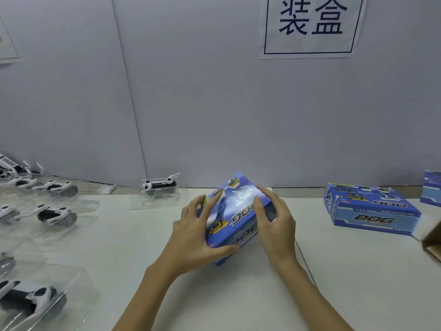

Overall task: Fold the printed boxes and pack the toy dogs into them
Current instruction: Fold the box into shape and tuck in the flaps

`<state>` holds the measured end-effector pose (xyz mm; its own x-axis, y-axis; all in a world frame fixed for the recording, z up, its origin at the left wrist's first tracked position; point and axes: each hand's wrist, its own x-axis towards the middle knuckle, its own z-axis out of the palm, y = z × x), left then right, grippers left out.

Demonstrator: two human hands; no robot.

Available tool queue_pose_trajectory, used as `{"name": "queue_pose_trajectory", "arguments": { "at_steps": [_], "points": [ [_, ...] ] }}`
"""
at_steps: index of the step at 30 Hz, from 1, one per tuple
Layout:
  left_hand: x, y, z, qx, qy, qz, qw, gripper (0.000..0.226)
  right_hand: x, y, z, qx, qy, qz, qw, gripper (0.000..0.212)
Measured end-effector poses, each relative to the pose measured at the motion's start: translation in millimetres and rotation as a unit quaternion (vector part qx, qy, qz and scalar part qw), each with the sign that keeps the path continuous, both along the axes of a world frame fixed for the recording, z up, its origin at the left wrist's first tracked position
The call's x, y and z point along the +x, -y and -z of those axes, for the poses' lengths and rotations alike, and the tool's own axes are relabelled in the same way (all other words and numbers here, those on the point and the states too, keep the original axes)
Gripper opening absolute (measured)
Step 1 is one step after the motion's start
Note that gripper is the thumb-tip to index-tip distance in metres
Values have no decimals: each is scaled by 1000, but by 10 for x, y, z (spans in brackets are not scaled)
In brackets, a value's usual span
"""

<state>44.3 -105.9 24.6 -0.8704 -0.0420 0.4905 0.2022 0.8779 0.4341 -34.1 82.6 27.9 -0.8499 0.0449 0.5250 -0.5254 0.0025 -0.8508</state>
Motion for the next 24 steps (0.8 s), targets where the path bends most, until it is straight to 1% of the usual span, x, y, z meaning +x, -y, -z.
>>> {"name": "queue_pose_trajectory", "arguments": {
  "at_steps": [1, 2, 3, 5, 6, 7, 8, 9, 10, 11, 12, 13, 15, 17, 18, 20, 22, 24],
  "points": [
    [-17, 42, 21, 50, 30, 26, 998, 107, -45, -34, 9, 9, 29, 8, 1000, 27],
    [-33, 85, 45, 99, 43, 47, 993, 100, -74, -60, 15, 25, 50, -4, 998, 32],
    [-48, 121, 60, 138, 40, 56, 988, 90, -92, -78, 24, 47, 56, -22, 997, 39],
    [-59, 183, 57, 227, 6, 44, 973, 69, -114, -130, 19, 103, 26, -37, 994, 52],
    [-60, 218, 43, 298, -14, 36, 954, 61, -123, -163, -2, 126, -1, -40, 991, 53],
    [-55, 253, 17, 388, -31, 30, 921, 56, -123, -191, -31, 147, -32, -46, 988, 55],
    [-46, 288, -13, 467, -46, 17, 883, 57, -115, -214, -60, 173, -73, -47, 981, 59],
    [-40, 321, -43, 526, -61, -1, 848, 60, -101, -224, -76, 203, -121, -43, 971, 67],
    [-37, 343, -67, 565, -72, -21, 822, 63, -83, -210, -78, 236, -161, -40, 958, 79],
    [-37, 352, -79, 588, -75, -39, 804, 64, -48, -171, -71, 262, -183, -46, 947, 92],
    [-44, 351, -72, 598, -68, -53, 797, 65, 6, -114, -71, 276, -186, -57, 941, 101],
    [-59, 344, -52, 599, -56, -60, 796, 65, 57, -49, -68, 273, -177, -72, 943, 103],
    [-80, 327, -31, 603, -36, -51, 795, 65, 106, 40, -39, 233, -164, -89, 955, 97],
    [-76, 318, -56, 607, -27, -24, 794, 65, 81, 43, -45, 167, -145, -62, 973, 83],
    [-72, 307, -70, 594, -26, -5, 804, 63, 50, 17, -62, 123, -112, -53, 985, 77],
    [-69, 254, -83, 553, -20, 27, 833, 56, 5, -43, -118, 16, -9, -75, 997, 65],
    [-77, 155, -42, 514, 3, 54, 856, 54, -50, -98, -128, -58, 74, -92, 991, 62],
    [-94, 16, 53, 483, 30, 84, 871, 65, -108, -138, -102, -89, 127, -88, 984, 60]
  ]
}}
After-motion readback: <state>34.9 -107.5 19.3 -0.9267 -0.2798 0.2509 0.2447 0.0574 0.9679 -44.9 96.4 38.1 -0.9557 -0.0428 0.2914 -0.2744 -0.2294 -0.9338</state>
